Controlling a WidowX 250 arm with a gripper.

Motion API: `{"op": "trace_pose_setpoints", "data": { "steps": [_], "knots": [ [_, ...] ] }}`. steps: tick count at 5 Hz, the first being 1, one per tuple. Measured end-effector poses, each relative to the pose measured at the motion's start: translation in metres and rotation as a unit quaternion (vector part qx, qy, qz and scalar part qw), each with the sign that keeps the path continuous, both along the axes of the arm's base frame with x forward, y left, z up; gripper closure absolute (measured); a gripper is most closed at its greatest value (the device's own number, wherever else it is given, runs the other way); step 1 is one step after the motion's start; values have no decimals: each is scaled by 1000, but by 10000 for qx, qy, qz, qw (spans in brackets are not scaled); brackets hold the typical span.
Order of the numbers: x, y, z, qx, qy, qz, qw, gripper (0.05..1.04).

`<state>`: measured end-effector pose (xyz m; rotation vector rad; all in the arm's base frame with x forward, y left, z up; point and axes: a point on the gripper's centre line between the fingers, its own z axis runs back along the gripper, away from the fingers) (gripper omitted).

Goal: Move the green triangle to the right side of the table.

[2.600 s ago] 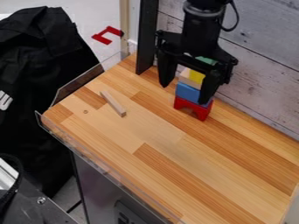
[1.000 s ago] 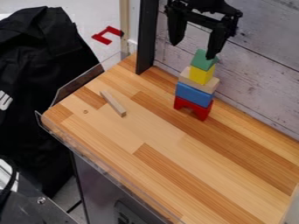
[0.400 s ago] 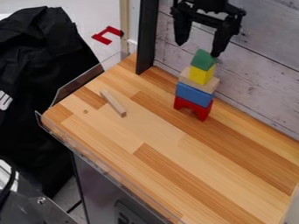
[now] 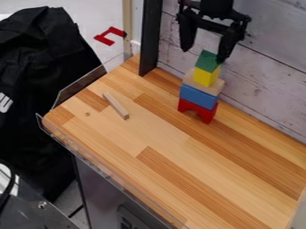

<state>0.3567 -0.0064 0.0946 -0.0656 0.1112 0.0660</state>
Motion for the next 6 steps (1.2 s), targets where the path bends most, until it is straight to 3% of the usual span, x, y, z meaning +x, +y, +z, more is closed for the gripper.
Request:
{"op": "trace_pose_setpoints", "data": {
  "steps": [6],
  "knots": [
    [0,-1,-19,83,328,15,9994,84]
  ]
}}
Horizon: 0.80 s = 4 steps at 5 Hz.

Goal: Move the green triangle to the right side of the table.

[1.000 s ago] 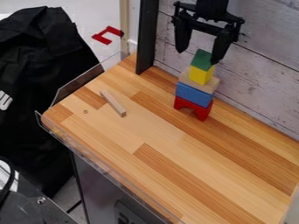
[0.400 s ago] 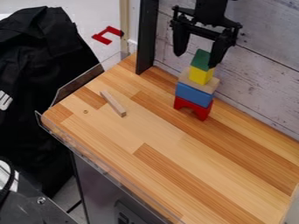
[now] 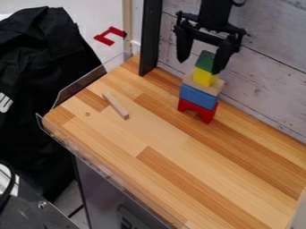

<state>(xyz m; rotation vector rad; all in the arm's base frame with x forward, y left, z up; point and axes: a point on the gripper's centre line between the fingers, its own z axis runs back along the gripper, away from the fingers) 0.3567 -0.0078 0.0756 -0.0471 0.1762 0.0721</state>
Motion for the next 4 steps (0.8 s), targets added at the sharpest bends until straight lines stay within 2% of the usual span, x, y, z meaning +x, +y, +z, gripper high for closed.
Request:
{"op": "trace_pose_setpoints", "data": {
  "steps": [1,2,3,4],
  "knots": [
    [1,-1,-6,-20,62,16,10000,84],
    [3,-2,-6,-77,23,47,10000,129],
    [6,-1,-6,-140,-77,108,9998,402],
    [7,-1,-6,-143,-99,142,9997,521]
  ]
}}
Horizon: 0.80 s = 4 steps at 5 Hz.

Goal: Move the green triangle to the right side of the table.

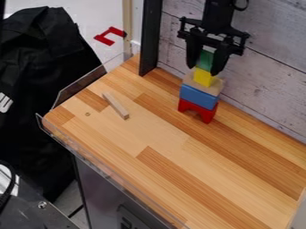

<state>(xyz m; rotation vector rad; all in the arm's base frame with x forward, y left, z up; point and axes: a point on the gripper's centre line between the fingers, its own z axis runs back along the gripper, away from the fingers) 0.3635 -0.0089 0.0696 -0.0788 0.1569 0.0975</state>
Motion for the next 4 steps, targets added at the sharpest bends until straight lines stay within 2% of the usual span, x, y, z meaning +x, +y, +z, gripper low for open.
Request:
{"op": "trace_pose_setpoints", "data": {
  "steps": [1,4],
  "knots": [
    [0,0,0,-20,0,23,10000,521],
    [-19,-5,47,40,-688,36,9976,521]
  ]
}}
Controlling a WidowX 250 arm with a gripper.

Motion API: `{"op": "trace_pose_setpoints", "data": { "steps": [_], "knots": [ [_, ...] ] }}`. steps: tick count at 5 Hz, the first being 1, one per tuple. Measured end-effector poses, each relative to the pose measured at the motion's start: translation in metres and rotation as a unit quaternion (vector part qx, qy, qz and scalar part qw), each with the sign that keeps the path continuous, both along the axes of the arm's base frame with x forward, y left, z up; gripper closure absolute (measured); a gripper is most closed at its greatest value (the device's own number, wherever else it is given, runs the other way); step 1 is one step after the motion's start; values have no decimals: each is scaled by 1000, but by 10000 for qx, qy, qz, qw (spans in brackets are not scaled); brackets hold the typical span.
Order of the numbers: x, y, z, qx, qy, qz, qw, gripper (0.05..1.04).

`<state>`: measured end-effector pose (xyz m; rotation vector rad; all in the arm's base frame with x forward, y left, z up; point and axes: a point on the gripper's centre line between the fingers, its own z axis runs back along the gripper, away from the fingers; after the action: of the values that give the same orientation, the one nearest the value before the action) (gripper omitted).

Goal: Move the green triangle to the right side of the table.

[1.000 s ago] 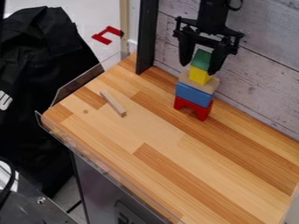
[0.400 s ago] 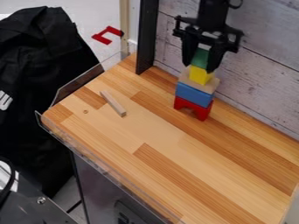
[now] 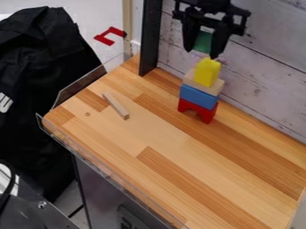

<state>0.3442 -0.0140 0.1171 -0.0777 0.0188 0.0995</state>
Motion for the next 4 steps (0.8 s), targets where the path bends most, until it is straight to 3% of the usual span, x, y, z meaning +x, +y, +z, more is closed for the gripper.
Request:
{"op": "trace_pose_setpoints", "data": {
  "steps": [1,2,4],
  "knots": [
    [-13,-18,-5,-77,18,-283,9996,521],
    [-33,-50,-29,-337,195,-917,9950,521],
    [-46,-87,-60,-107,584,-1155,9915,521]
  ]
}}
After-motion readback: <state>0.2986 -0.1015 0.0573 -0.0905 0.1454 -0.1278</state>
